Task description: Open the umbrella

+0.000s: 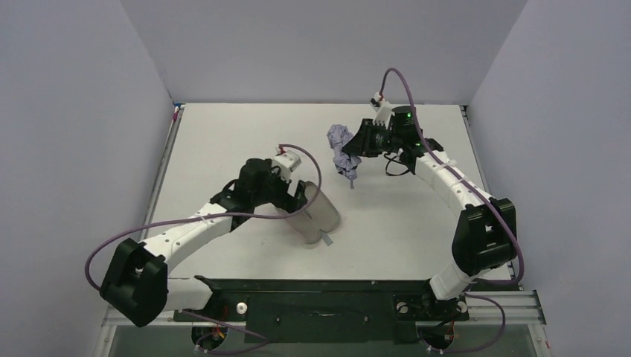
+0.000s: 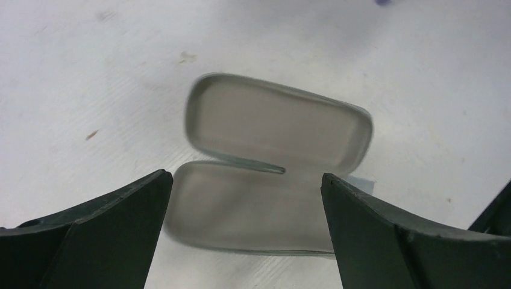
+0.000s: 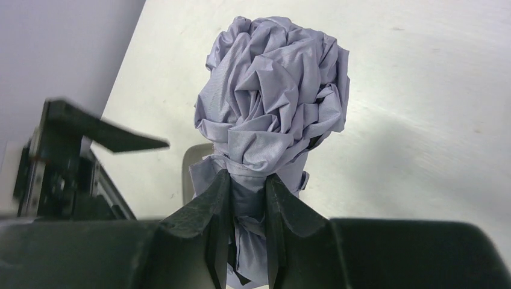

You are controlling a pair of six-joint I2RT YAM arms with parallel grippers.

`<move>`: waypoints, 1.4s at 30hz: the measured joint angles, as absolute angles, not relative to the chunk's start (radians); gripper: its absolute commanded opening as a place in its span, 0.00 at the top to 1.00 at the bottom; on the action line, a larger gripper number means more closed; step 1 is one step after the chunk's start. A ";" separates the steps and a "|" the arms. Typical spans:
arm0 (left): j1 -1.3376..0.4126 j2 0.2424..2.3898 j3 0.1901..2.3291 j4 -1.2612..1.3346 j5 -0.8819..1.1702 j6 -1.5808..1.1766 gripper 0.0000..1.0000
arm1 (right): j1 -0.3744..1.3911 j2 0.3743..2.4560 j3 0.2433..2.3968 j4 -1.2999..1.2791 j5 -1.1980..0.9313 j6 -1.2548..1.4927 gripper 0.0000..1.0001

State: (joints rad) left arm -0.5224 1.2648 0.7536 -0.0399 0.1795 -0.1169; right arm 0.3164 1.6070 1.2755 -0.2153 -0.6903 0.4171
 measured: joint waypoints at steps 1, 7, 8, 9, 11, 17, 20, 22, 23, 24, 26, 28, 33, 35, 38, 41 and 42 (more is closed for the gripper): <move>-0.563 1.278 0.773 -0.048 0.187 -0.064 0.08 | 0.289 1.606 1.275 -0.215 -0.688 0.418 1.00; -0.821 1.486 0.931 -0.200 0.170 0.228 0.18 | 0.174 1.600 1.269 -0.226 -0.656 0.396 1.00; -0.849 1.539 0.966 -0.236 0.160 0.260 0.19 | 0.164 1.594 1.262 -0.229 -0.653 0.390 1.00; -0.865 1.588 0.992 -0.261 0.151 0.285 0.20 | 0.156 1.587 1.255 -0.235 -0.651 0.383 1.00; -0.881 1.676 1.031 -0.314 0.121 0.330 0.21 | 0.147 1.569 1.240 -0.247 -0.649 0.371 1.00; -0.864 1.756 1.061 -0.385 0.002 0.445 0.21 | 0.144 1.527 1.220 -0.274 -0.647 0.332 1.00; -0.819 1.754 1.061 -0.400 -0.031 0.515 0.22 | 0.140 1.523 1.220 -0.283 -0.647 0.319 1.00; -0.760 1.751 1.061 -0.421 -0.047 0.565 0.23 | 0.137 1.523 1.220 -0.294 -0.644 0.312 1.00; -0.710 1.750 1.061 -0.426 -0.056 0.583 0.24 | 0.136 1.523 1.220 -0.300 -0.641 0.308 1.00; -0.665 1.750 1.060 -0.433 -0.065 0.607 0.24 | 0.136 1.523 1.220 -0.303 -0.638 0.303 1.00; -0.556 1.750 1.059 -0.447 -0.078 0.659 0.25 | 0.133 1.523 1.221 -0.311 -0.633 0.299 1.00; -0.441 1.750 1.059 -0.458 -0.096 0.709 0.25 | 0.131 1.524 1.222 -0.317 -0.632 0.295 1.00; -0.190 1.769 1.079 -0.513 -0.133 0.826 0.27 | 0.131 1.538 1.234 -0.332 -0.632 0.283 1.00; -0.103 1.798 1.110 -0.561 -0.146 0.871 0.27 | 0.131 1.545 1.242 -0.344 -0.632 0.276 1.00; 0.017 1.839 1.160 -0.614 -0.164 0.923 0.28 | 0.131 1.551 1.250 -0.354 -0.632 0.270 1.00; 0.122 1.873 1.201 -0.662 -0.182 0.962 0.30 | 0.131 1.551 1.256 -0.363 -0.632 0.266 1.00; 0.157 1.884 1.214 -0.678 -0.188 0.976 0.30 | 0.131 1.551 1.257 -0.362 -0.632 0.265 1.00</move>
